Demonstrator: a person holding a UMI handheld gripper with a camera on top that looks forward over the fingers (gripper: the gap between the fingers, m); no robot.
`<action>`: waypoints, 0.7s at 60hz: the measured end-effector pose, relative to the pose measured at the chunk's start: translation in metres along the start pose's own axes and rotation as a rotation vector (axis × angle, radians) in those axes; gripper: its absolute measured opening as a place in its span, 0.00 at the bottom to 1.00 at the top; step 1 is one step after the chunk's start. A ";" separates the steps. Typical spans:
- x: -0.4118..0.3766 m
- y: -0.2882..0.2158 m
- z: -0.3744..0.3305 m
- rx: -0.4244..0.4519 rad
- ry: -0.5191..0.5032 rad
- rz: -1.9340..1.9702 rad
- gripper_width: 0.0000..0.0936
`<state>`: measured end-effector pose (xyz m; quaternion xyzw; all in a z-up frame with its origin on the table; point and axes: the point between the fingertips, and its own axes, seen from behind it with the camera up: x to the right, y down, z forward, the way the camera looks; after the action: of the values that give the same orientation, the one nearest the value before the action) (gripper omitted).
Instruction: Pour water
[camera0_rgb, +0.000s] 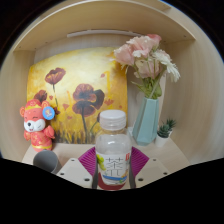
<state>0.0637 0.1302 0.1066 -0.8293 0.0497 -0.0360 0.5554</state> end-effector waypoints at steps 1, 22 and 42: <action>0.000 0.003 0.002 -0.004 -0.003 -0.006 0.46; -0.009 0.026 0.016 0.053 -0.044 0.007 0.50; -0.007 0.057 0.007 -0.064 -0.034 -0.029 0.83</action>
<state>0.0552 0.1162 0.0509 -0.8478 0.0294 -0.0285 0.5287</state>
